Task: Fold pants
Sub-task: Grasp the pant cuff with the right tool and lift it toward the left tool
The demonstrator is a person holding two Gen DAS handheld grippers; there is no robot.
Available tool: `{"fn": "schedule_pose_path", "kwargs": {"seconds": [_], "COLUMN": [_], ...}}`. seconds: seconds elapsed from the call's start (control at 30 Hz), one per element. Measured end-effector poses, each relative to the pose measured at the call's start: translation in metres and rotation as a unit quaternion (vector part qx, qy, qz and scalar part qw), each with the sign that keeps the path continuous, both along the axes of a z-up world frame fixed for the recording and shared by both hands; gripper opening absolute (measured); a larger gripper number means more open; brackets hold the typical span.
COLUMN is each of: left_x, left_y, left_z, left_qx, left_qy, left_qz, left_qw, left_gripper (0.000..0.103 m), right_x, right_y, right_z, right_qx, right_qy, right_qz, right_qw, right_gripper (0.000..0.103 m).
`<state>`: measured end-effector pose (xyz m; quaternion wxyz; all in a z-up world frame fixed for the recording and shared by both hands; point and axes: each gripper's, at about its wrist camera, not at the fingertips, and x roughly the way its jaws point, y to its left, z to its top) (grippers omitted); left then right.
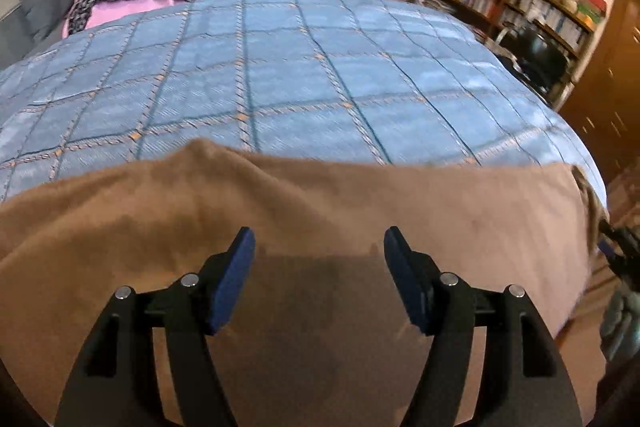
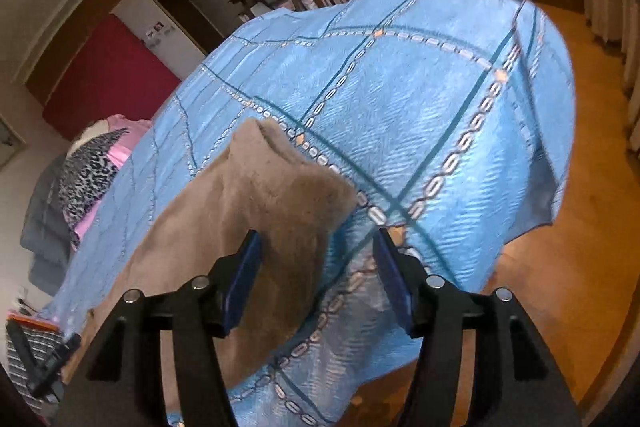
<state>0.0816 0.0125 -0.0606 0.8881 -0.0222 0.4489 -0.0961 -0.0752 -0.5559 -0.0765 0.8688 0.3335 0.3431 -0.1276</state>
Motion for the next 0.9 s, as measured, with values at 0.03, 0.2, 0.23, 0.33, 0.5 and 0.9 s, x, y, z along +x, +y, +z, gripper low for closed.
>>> {"fn": "schedule_pose_path", "kwargs": {"seconds": [0.03,0.2,0.23,0.33,0.5,0.9], "left_x": [-0.005,-0.019,-0.018,-0.018,-0.017,-0.014], "left_y": [-0.006,-0.021,-0.023,-0.029,-0.032,-0.025], "left_z": [-0.002,-0.016,-0.020,-0.031,-0.035,-0.028], "left_qx": [0.004,0.016,0.017,0.034,0.038,0.020], "left_qy": [0.002,0.018,0.023,0.025,0.020,0.028], "left_qz": [-0.006,-0.019,-0.020,-0.021,-0.022,-0.012], "left_qw": [1.0000,0.9995,0.9994,0.9989,0.9988,0.9993], "left_gripper": [0.068,0.068,0.068,0.070,0.073,0.073], "right_x": [0.003,0.017,0.021,0.033,0.035,0.022], "right_y": [0.000,-0.001,0.000,-0.002,-0.006,0.022], "right_z": [-0.002,-0.001,-0.001,-0.009,-0.020,0.032], "right_qx": [0.003,0.011,0.013,0.024,0.040,0.034], "right_qy": [-0.004,-0.022,-0.024,-0.022,-0.037,-0.089], "right_qz": [0.000,0.010,0.014,0.025,0.024,0.059], "right_qw": [1.000,1.000,1.000,0.999,0.998,0.994], "right_gripper": [0.060,0.060,0.060,0.060,0.054,0.030]}}
